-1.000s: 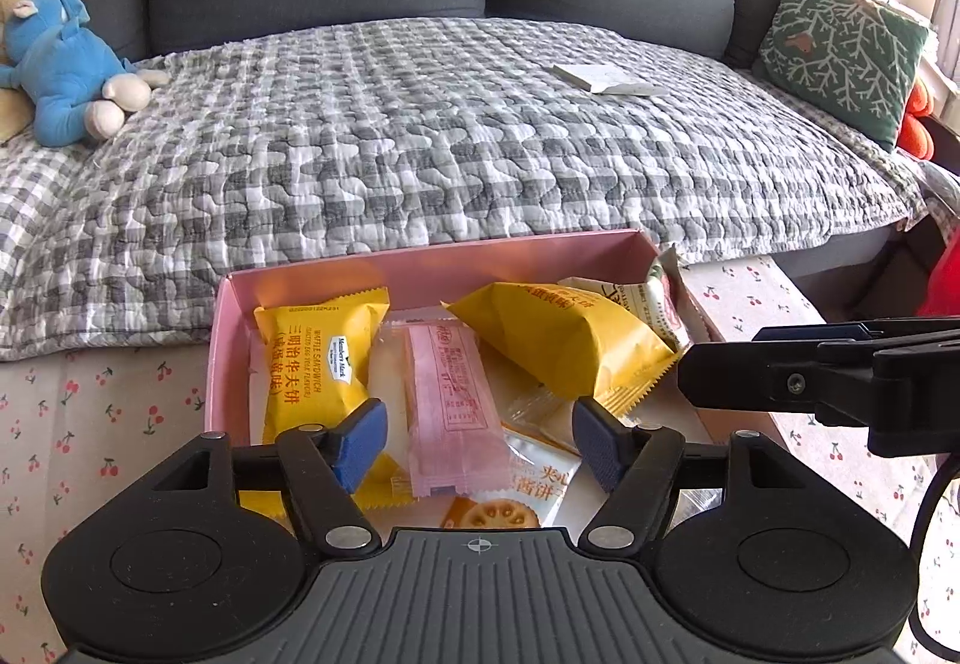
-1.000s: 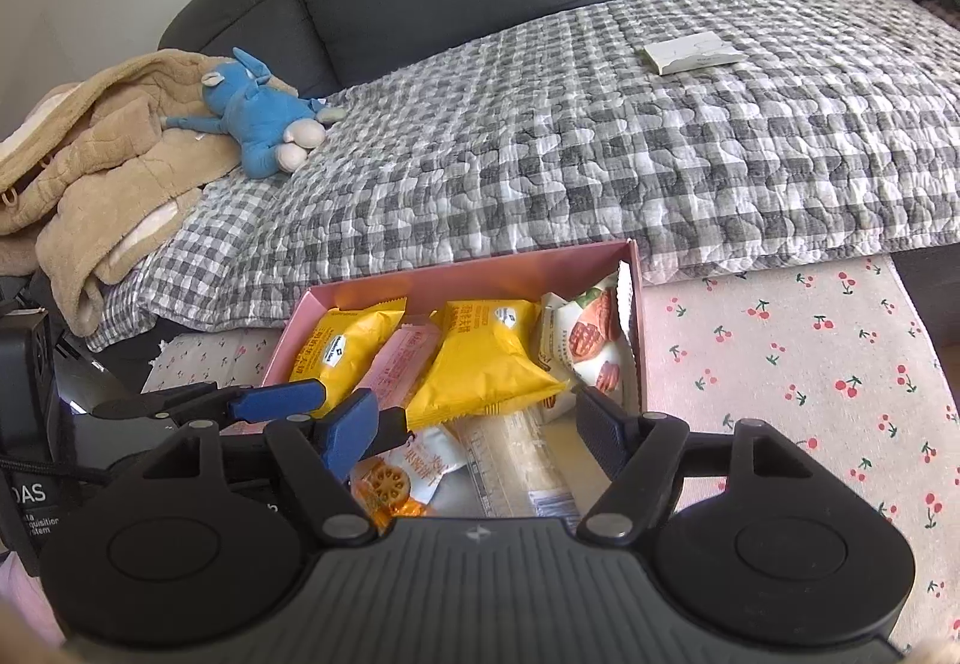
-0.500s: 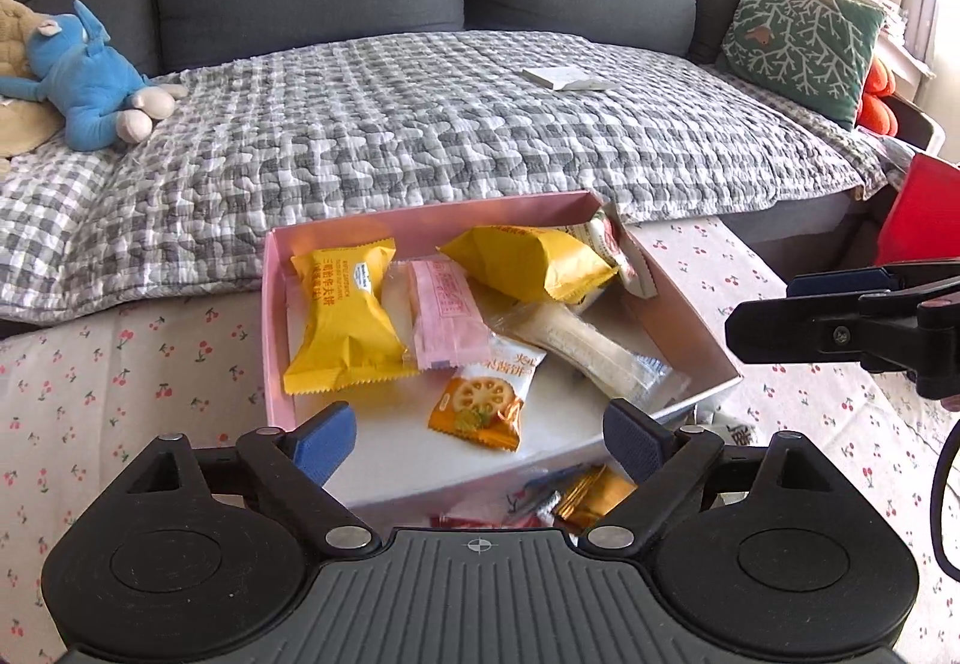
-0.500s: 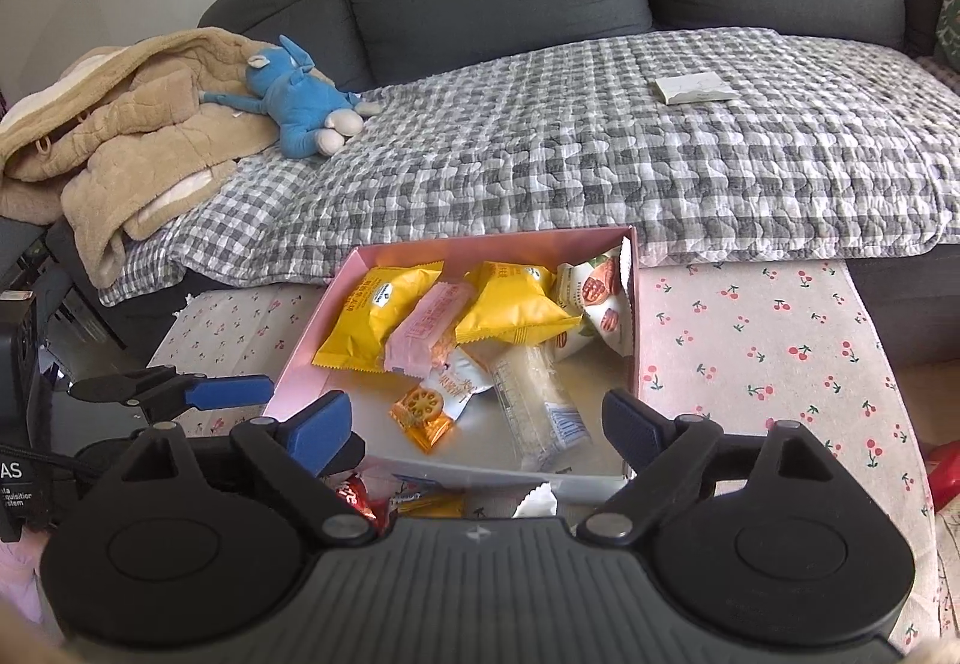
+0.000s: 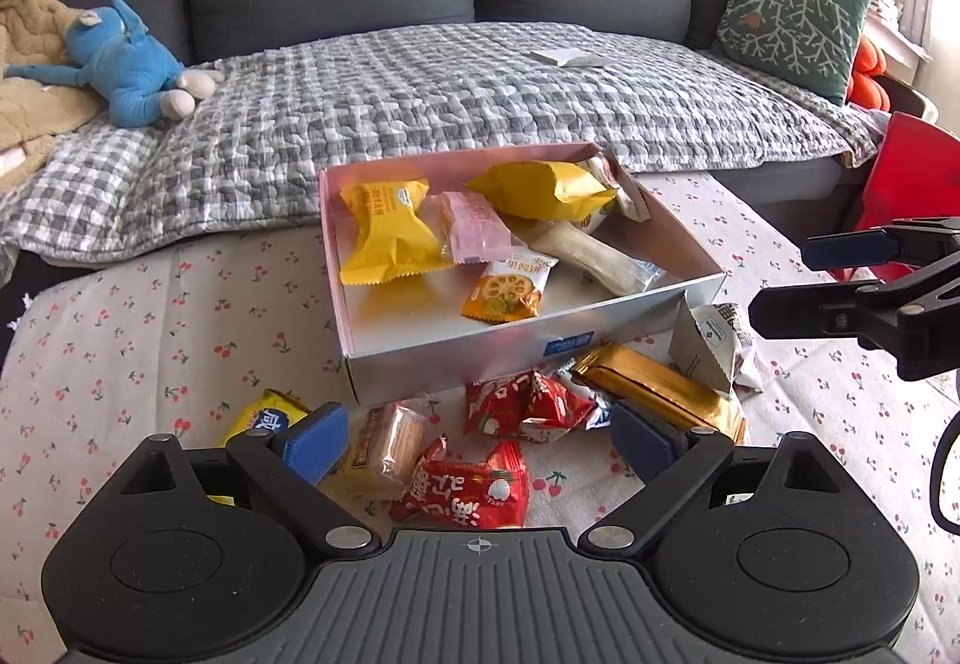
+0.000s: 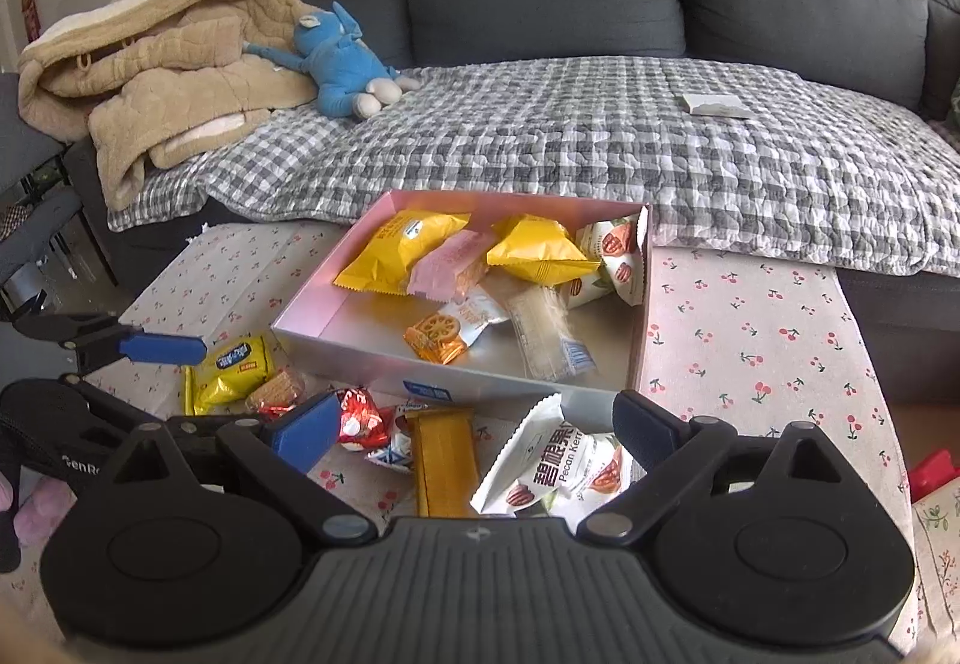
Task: Organize snacks
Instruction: 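Grasp the red candy packet with the left tool while the right tool grasps the white pecan packet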
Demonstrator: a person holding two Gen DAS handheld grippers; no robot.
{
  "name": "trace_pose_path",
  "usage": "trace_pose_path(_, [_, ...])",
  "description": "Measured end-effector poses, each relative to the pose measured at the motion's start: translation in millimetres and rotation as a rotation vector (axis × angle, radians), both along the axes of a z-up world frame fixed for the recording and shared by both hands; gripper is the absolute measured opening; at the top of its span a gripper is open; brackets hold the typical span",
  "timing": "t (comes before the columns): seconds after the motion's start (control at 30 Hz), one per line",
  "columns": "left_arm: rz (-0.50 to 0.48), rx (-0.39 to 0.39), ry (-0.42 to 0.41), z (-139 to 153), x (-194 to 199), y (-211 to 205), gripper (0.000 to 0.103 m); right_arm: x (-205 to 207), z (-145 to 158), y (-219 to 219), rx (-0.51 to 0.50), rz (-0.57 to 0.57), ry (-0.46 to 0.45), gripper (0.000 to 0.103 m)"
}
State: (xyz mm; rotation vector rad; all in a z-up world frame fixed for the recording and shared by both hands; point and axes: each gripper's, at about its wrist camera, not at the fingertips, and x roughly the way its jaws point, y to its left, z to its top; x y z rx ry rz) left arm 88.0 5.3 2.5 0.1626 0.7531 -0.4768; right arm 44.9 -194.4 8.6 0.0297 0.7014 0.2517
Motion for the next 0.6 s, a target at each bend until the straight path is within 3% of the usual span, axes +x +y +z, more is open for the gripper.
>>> trace_pose_path(0.37, [-0.09, 0.019, -0.013, -23, -14, -5, 0.096, -17, -28, 20, -0.088, 0.141, 0.024, 0.094])
trace_pose_path(0.6, [-0.091, -0.014, 0.009, -35, -11, -4, 0.093, -5, -38, -5, -0.032, 0.024, 0.051, 0.089])
